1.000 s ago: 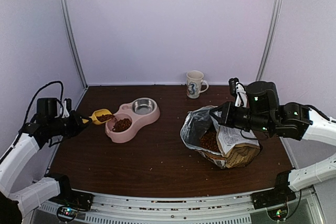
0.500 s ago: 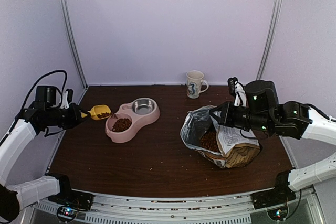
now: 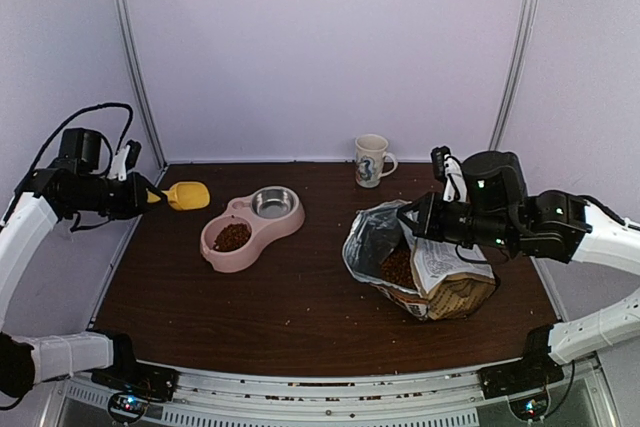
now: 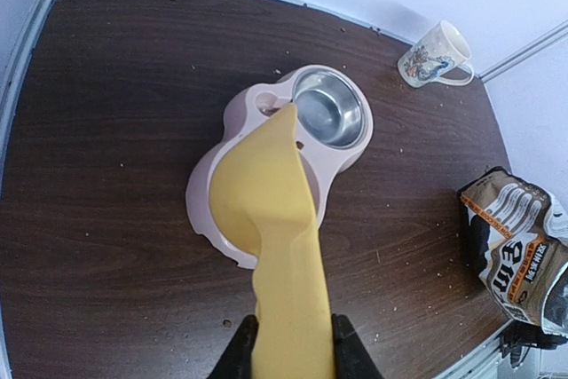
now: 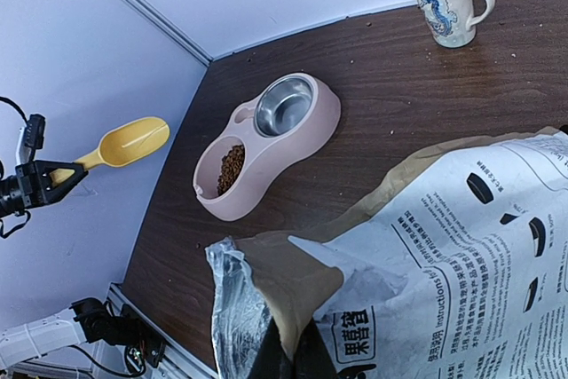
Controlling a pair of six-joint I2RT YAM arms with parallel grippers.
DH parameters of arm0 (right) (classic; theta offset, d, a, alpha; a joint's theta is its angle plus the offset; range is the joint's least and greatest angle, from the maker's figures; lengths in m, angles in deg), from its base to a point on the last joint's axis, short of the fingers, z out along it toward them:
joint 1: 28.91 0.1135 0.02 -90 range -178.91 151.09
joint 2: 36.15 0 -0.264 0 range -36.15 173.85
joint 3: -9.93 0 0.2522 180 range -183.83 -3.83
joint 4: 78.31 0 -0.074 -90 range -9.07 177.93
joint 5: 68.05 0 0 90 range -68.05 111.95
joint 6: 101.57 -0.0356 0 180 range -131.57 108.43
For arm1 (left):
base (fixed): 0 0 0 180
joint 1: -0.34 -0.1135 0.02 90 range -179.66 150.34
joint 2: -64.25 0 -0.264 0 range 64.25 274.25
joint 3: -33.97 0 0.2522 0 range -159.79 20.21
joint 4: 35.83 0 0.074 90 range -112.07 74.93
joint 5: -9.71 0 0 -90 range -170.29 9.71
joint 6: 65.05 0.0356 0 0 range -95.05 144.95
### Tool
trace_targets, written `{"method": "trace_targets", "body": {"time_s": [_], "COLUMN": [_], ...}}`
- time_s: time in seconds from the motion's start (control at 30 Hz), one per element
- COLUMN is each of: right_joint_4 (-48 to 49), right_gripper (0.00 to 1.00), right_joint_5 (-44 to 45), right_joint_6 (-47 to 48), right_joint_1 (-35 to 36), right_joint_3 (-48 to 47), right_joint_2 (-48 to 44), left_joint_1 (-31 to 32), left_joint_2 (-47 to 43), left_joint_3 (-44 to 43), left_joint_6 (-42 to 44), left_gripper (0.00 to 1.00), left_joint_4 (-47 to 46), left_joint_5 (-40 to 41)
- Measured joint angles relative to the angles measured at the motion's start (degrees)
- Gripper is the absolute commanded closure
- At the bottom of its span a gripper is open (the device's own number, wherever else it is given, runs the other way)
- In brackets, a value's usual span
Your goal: Serve the pet food
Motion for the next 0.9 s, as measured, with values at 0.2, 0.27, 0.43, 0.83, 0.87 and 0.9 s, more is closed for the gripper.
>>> {"method": "trace_targets", "body": {"time_s": [0.2,0.27,0.43,0.83,0.87,0.9], "right_joint_4": [-0.2,-0.4,-0.4,0.1,0.2,0.4], "right_gripper": [1.0,1.0,1.0,1.0,1.0,1.0], "right_joint_5": [0.0,0.0,0.0,-1.5,-1.9,-2.4], "right_joint_6": [0.0,0.0,0.1,1.5,1.6,1.7], "right_joint_1": [0.0,0.0,0.0,0.0,0.0,0.0], "right_joint_3": [-0.5,-0.7,-0.7,-1.9,-2.0,-2.3], "right_joint_2": [0.7,0.9,1.0,4.2,4.8,5.6], "left_joint_1": [0.0,0.0,0.0,14.9,17.8,21.3], "left_joint_2": [1.6,1.9,1.6,-2.9,-3.0,-3.0], "left_joint_3": [-6.4,-8.2,-10.1,-0.3,0.3,0.9], "left_joint_6": [4.4,5.9,9.1,8.5,7.6,6.5], "left_gripper": [1.0,1.0,1.0,1.0,1.0,1.0], "left_joint_4": [5.0,6.1,7.5,4.5,3.3,1.6], "left_joint_5": [0.2,0.1,-0.2,-5.5,-6.3,-7.2]}}
